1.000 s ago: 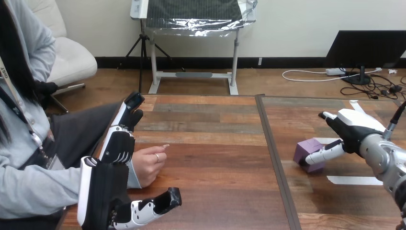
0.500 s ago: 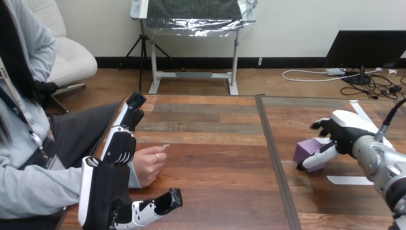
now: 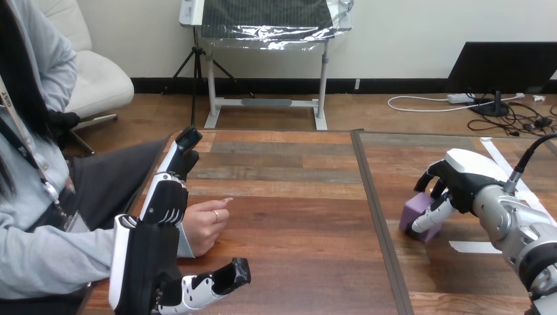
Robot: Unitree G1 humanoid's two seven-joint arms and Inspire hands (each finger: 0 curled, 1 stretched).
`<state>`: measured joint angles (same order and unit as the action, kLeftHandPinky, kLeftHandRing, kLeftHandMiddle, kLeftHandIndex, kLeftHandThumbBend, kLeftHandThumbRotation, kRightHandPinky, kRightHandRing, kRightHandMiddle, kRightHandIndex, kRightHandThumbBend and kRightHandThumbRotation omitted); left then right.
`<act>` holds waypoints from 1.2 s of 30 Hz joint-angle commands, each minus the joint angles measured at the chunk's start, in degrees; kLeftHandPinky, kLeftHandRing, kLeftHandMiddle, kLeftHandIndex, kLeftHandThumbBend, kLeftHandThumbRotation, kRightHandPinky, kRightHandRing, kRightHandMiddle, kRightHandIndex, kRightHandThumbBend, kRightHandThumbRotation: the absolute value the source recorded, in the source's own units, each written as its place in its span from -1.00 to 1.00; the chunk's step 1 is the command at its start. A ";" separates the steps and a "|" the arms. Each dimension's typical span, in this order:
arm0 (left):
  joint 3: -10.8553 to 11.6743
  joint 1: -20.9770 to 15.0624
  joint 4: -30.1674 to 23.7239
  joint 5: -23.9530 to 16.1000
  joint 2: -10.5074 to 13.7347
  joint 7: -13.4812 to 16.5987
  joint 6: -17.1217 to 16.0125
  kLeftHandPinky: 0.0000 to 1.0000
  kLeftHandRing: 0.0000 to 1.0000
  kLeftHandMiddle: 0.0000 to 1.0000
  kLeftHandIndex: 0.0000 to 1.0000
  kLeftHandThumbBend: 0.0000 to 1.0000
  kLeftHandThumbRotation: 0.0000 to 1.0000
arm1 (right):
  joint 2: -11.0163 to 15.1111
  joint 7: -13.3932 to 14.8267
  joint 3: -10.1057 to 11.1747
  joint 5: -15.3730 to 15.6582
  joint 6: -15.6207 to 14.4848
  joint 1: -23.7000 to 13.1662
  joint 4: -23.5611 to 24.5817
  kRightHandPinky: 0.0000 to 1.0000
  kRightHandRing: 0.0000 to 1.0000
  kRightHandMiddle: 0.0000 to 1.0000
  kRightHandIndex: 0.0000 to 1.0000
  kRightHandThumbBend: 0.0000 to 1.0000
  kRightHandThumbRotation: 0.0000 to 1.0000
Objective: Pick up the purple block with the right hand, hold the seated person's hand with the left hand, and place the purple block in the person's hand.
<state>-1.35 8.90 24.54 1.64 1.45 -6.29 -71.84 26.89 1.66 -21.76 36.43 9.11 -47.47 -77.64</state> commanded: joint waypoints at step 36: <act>0.97 -1.70 -2.84 -4.08 -1.97 2.89 -0.19 0.74 0.84 0.84 0.76 1.00 0.11 | 0.19 4.81 2.07 -2.85 0.17 -1.91 1.03 -0.45 -0.30 -0.12 -0.02 0.70 -1.00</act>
<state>-0.88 8.90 24.53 -2.12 -0.10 -3.99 -71.84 26.73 4.98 -21.56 35.51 7.61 -47.29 -77.69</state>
